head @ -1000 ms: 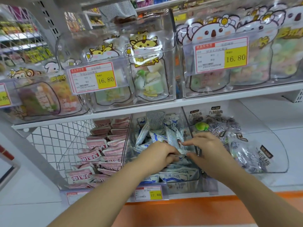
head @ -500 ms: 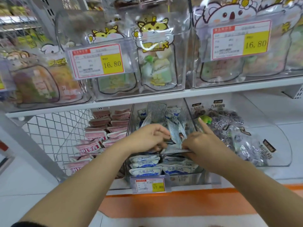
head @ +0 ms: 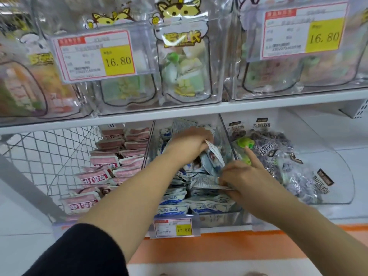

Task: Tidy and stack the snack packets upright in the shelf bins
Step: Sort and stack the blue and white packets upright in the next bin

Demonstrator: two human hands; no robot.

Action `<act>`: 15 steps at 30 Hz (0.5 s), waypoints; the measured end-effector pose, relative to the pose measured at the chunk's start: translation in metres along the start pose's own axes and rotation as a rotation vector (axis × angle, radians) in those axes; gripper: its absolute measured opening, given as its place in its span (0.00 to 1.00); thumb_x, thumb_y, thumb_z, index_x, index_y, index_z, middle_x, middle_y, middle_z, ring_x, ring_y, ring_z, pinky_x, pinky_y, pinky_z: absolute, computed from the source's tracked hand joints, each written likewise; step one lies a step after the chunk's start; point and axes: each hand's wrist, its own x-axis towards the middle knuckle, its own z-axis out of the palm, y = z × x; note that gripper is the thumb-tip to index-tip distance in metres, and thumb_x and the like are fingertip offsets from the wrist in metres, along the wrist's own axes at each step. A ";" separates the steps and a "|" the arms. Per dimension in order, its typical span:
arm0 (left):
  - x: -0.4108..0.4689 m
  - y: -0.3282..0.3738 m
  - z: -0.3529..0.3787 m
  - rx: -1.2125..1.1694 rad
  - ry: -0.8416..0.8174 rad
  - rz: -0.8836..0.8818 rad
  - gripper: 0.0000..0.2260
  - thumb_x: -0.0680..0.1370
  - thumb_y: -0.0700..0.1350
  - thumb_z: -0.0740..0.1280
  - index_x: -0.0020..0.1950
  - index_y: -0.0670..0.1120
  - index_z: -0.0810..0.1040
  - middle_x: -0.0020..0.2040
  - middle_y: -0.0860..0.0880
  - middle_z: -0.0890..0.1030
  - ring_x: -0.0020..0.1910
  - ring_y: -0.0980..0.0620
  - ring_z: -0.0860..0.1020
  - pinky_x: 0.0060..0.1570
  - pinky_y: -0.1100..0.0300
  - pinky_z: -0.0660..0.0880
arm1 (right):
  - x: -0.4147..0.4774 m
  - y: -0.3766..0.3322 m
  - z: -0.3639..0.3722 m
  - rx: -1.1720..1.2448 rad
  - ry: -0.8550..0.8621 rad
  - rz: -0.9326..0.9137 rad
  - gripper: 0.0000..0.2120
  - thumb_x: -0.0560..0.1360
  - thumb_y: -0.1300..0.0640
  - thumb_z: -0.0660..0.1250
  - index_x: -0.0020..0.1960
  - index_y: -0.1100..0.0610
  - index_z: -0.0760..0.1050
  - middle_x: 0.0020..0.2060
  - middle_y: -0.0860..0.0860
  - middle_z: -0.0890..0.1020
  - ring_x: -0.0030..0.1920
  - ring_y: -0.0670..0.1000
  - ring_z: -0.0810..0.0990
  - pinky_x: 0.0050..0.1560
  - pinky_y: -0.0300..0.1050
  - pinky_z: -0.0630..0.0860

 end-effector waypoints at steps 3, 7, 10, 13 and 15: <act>-0.018 -0.008 -0.018 -0.129 0.147 -0.182 0.08 0.78 0.43 0.64 0.56 0.45 0.78 0.49 0.47 0.81 0.47 0.46 0.78 0.41 0.60 0.69 | -0.001 -0.001 0.005 -0.058 0.056 -0.013 0.04 0.71 0.51 0.71 0.43 0.50 0.83 0.42 0.46 0.84 0.56 0.46 0.79 0.70 0.62 0.43; -0.047 -0.017 -0.026 -0.252 0.258 -0.295 0.07 0.78 0.44 0.66 0.50 0.41 0.77 0.37 0.46 0.79 0.38 0.46 0.76 0.34 0.61 0.62 | -0.003 -0.001 0.009 -0.072 0.104 0.041 0.10 0.70 0.46 0.65 0.36 0.48 0.82 0.34 0.41 0.83 0.58 0.50 0.79 0.67 0.69 0.52; -0.062 -0.013 -0.027 -0.420 0.274 -0.396 0.05 0.78 0.45 0.65 0.48 0.44 0.76 0.36 0.51 0.76 0.34 0.54 0.72 0.28 0.70 0.62 | -0.004 -0.003 0.007 -0.044 0.175 0.068 0.14 0.71 0.40 0.63 0.40 0.47 0.82 0.41 0.41 0.84 0.59 0.52 0.78 0.68 0.70 0.50; -0.072 -0.002 -0.025 -0.658 0.270 -0.447 0.04 0.79 0.44 0.64 0.45 0.46 0.77 0.38 0.54 0.77 0.37 0.56 0.73 0.32 0.75 0.65 | 0.000 -0.007 -0.003 0.174 0.386 0.184 0.12 0.71 0.44 0.68 0.48 0.51 0.81 0.45 0.42 0.82 0.56 0.50 0.77 0.71 0.60 0.50; -0.076 0.005 -0.026 -0.767 0.248 -0.449 0.06 0.79 0.45 0.64 0.42 0.51 0.75 0.38 0.55 0.78 0.38 0.56 0.74 0.38 0.69 0.68 | 0.002 -0.012 -0.012 0.373 0.476 0.298 0.16 0.71 0.49 0.71 0.57 0.52 0.77 0.46 0.38 0.77 0.53 0.47 0.76 0.70 0.50 0.60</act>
